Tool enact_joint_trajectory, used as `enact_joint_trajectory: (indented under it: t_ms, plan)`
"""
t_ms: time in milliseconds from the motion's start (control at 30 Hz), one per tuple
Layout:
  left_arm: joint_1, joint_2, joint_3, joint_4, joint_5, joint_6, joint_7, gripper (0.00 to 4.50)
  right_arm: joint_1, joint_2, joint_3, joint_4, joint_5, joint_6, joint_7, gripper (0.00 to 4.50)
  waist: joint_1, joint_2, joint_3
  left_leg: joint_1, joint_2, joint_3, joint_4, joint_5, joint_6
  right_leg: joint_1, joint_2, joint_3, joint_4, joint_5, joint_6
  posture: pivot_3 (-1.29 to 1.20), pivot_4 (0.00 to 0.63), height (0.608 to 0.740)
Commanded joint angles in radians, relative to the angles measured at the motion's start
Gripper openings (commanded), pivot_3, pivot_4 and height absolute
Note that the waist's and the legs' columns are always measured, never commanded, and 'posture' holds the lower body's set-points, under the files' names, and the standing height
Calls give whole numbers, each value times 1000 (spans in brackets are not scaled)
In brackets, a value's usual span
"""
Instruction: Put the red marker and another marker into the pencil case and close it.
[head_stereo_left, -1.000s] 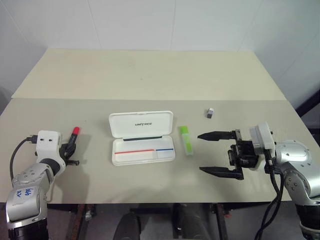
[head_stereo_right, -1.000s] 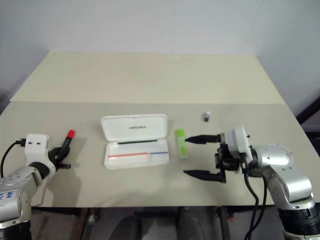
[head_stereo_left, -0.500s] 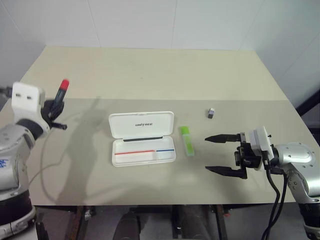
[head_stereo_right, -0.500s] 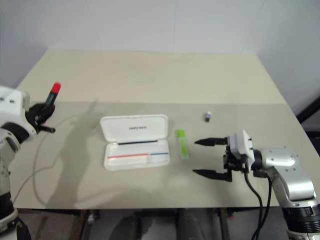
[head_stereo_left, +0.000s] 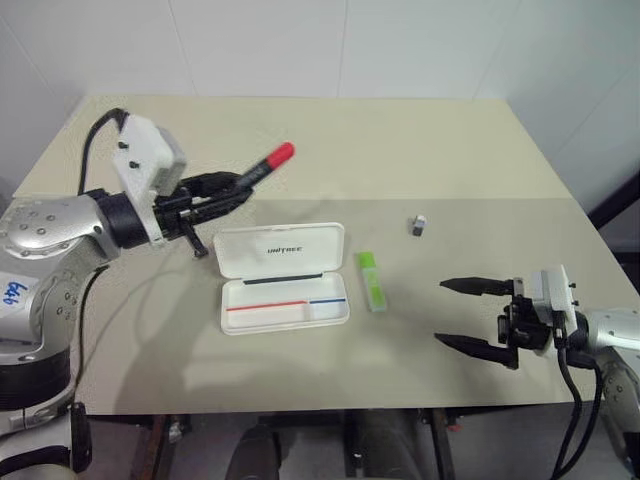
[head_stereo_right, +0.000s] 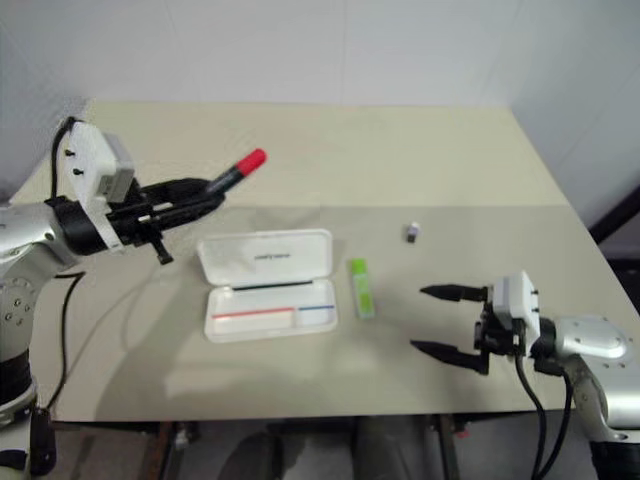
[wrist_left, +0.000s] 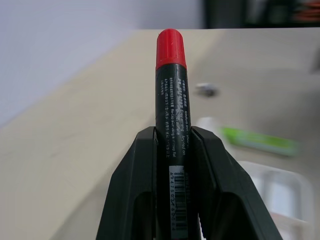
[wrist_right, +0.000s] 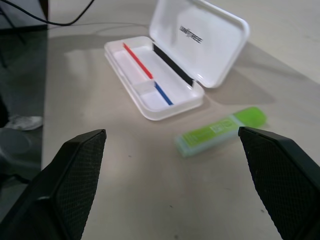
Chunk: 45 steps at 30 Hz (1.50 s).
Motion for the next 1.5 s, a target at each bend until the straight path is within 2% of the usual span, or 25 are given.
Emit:
enact_joint_trajectory:
  t_ms: [33,200,367,533,700,1267,1300,1367,1500]
  plan:
    - [-5,43,-54,-4,8,-46,-63,598,13,16,-18,-41,2,-14,-38,4500,0,0,0,0,0,-1,0,0,0,0,1,0,0,0,0,0,150,740]
    - [26,95,-160,19,46,-110,-168,598,27,32,-16,-61,-1,-16,-65,4500,1,0,0,0,0,-1,0,0,0,0,1,1,-1,0,0,0,150,740]
    - [71,67,-184,81,40,-125,-186,598,52,40,-17,-76,-8,-21,-87,4500,3,0,0,-1,0,-1,0,0,0,0,1,1,-1,0,0,0,150,740]
    - [91,68,-247,196,142,-228,-208,598,53,50,-2,-79,-26,-32,-106,4500,2,0,0,-1,0,-1,0,0,0,-1,1,1,-1,-1,0,0,150,740]
    - [73,46,-321,224,202,-287,-233,598,33,60,13,-80,-35,-35,-127,4500,3,0,0,-1,0,-1,1,0,0,0,1,1,-1,-1,0,0,150,740]
    - [50,-44,-394,308,359,-379,-192,598,37,74,40,-105,-48,-40,-176,4500,4,0,0,-1,0,-1,1,0,1,-1,1,1,1,0,0,0,150,740]
    - [49,-49,-392,309,358,-381,-193,1348,36,74,40,-106,-47,-39,-178,4500,4,0,0,-1,0,-1,1,0,1,-1,1,1,1,0,0,0,150,740]
    - [46,-58,-385,295,342,-366,-203,1878,34,75,40,-105,-49,-40,-181,4500,4,0,0,-1,0,-1,1,0,1,-1,1,1,1,0,0,0,150,740]
    - [54,-62,-378,240,317,-330,-217,3233,38,75,40,-104,-54,-43,-182,4500,4,0,0,-1,0,-1,1,0,1,-1,1,1,1,0,0,0,150,740]
